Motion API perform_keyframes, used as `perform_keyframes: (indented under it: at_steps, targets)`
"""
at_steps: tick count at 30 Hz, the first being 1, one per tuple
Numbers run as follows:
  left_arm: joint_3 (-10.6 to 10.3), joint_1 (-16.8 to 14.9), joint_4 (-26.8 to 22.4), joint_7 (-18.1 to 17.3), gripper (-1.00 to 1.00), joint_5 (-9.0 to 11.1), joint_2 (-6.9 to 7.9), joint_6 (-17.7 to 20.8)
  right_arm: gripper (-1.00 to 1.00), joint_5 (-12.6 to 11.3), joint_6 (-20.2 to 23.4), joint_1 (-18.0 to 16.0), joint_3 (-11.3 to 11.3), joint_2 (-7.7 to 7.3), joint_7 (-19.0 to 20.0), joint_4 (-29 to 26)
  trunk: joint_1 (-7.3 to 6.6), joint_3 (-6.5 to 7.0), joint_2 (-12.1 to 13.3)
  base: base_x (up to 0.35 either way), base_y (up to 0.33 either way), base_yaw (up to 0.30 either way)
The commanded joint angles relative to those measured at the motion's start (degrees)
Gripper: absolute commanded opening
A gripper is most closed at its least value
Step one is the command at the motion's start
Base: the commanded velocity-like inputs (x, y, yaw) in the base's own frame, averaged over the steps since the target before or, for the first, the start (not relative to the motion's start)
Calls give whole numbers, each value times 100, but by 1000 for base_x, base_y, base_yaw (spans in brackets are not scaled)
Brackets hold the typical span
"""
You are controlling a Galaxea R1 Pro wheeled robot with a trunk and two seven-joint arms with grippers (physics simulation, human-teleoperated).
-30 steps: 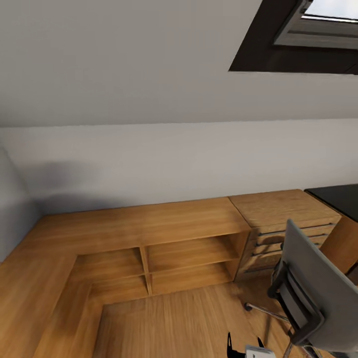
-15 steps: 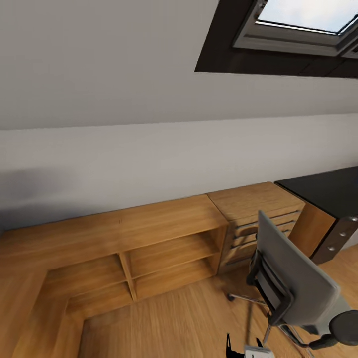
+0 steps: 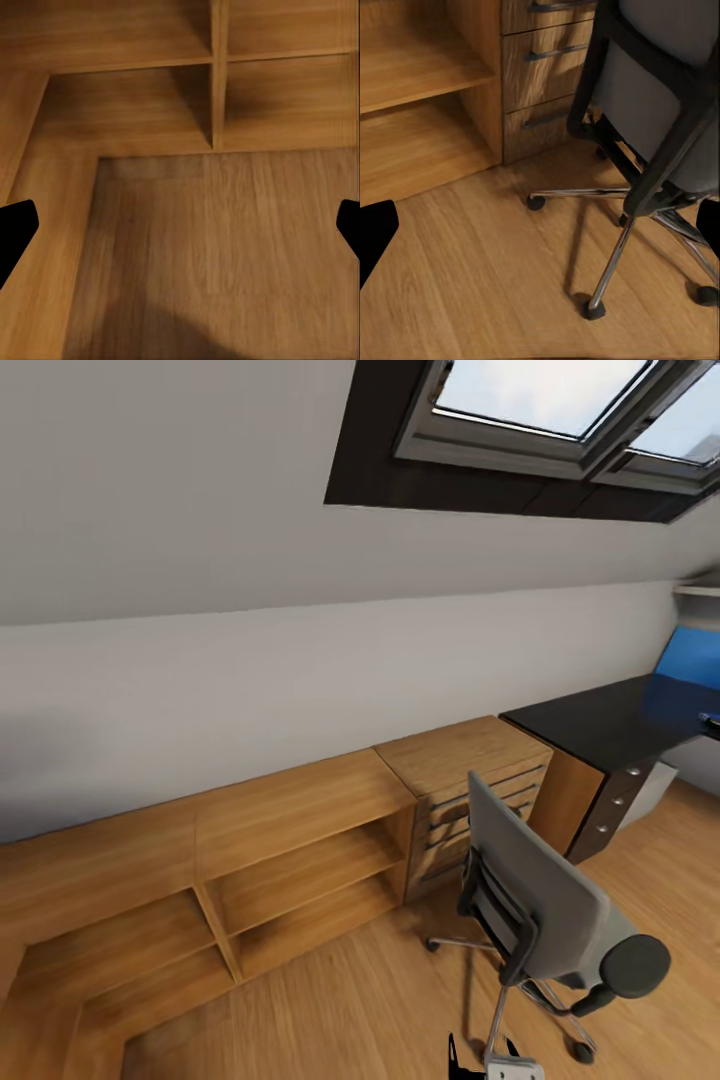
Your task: In the bedroom, organize the workspace by keeping the computer under the desk, ensuring the monitor is on the desk, placing the keyboard on the desk next to the monitor, placing the mouse on the desk next to the keyboard, moving the folder from the swivel chair onto the desk next to the mouse, stacking the notebook on top of the folder with the pen on top of the notebook, and positioning the swivel chair next to the desk.
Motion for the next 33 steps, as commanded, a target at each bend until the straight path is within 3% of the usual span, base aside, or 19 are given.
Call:
perform_keyframes:
  at_steps: [1, 10, 21, 33]
  targets:
    - [-49, -3, -2, 58, 100, 1, 0, -8, 100, 5, -2, -5, 48, 6, -51, 11, 3, -12, -12, 0, 0, -299]
    - [-48, -3, -2, 61, 100, 1, 5, -8, 100, 4, 152, -6, 41, 10, -49, 10, 3, -12, -12, 26, 0, -300]
    - [-56, -3, -2, 53, 100, 0, 0, -8, 100, 4, 160, -7, 36, 10, -49, 9, 3, -12, -12, 292, 2, -300]
    - [-57, -3, -2, 53, 100, 1, 0, -8, 100, 4, 158, -7, 36, 10, -41, 9, 3, -12, -12, 190, 230, -299]
